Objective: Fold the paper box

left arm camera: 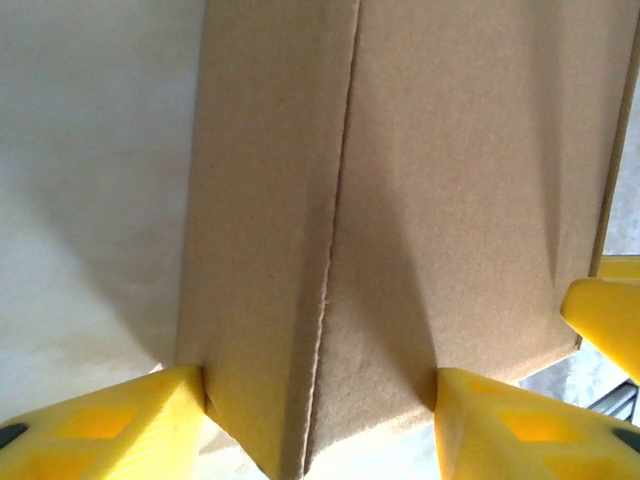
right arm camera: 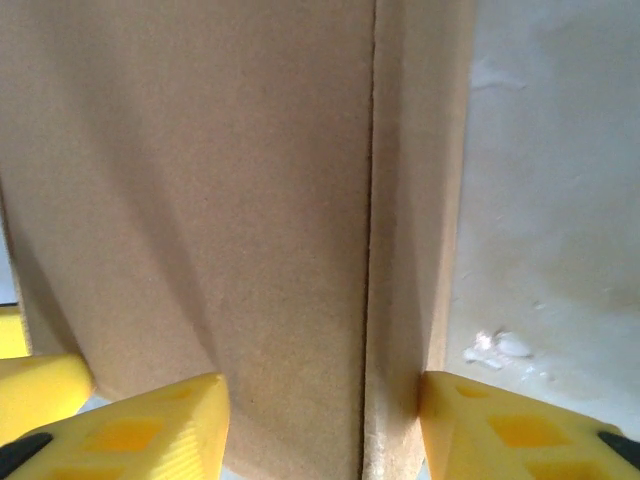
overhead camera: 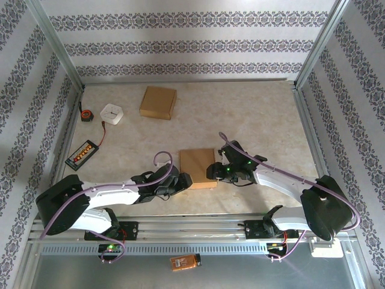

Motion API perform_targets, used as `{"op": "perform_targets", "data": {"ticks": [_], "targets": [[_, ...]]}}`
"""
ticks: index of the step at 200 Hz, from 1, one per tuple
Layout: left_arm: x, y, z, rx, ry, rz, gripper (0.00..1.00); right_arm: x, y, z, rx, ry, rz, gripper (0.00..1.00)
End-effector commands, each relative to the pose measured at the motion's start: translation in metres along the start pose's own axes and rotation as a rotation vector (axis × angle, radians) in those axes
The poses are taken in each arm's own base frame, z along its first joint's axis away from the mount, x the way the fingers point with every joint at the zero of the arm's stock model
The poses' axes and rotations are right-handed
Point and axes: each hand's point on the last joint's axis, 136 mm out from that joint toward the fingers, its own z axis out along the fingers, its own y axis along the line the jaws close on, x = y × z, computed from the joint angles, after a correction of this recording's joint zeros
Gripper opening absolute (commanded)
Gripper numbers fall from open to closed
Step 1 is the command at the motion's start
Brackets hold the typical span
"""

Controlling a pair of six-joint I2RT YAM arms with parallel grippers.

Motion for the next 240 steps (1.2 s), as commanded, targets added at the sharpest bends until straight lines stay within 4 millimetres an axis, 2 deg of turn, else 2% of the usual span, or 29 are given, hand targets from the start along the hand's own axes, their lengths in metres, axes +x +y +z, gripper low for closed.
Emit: {"op": "perform_targets", "data": {"ticks": [1, 21, 35, 69, 112, 144, 181, 214, 240], "targets": [[-0.001, -0.044, 0.010, 0.143, 0.051, 0.037, 0.57, -0.003, 0.014, 0.004, -0.036, -0.017, -0.006, 0.49], [-0.017, -0.052, 0.020, 0.137, 0.030, 0.069, 0.56, -0.023, 0.014, -0.002, -0.010, -0.086, -0.002, 0.49], [-0.034, -0.058, 0.028, 0.134, 0.011, 0.057, 0.55, -0.042, 0.012, -0.005, 0.007, -0.137, 0.012, 0.49], [-0.080, -0.089, 0.050, 0.166, -0.035, 0.096, 0.55, -0.093, 0.004, -0.009, 0.020, -0.238, 0.038, 0.47], [-0.114, -0.120, 0.090, 0.196, -0.042, 0.188, 0.56, -0.146, 0.009, 0.006, 0.038, -0.251, -0.033, 0.47], [-0.148, -0.126, 0.116, 0.190, -0.051, 0.182, 0.56, -0.184, 0.007, 0.022, 0.052, -0.261, -0.037, 0.47], [-0.201, -0.139, 0.133, 0.154, -0.079, 0.253, 0.55, -0.236, -0.006, 0.038, 0.040, -0.278, 0.007, 0.47], [-0.244, -0.134, 0.151, 0.128, -0.129, 0.244, 0.55, -0.285, -0.014, 0.050, -0.035, -0.277, 0.109, 0.47], [-0.268, -0.127, 0.171, 0.140, -0.143, 0.180, 0.55, -0.306, -0.015, 0.059, -0.054, -0.285, 0.128, 0.48]]}}
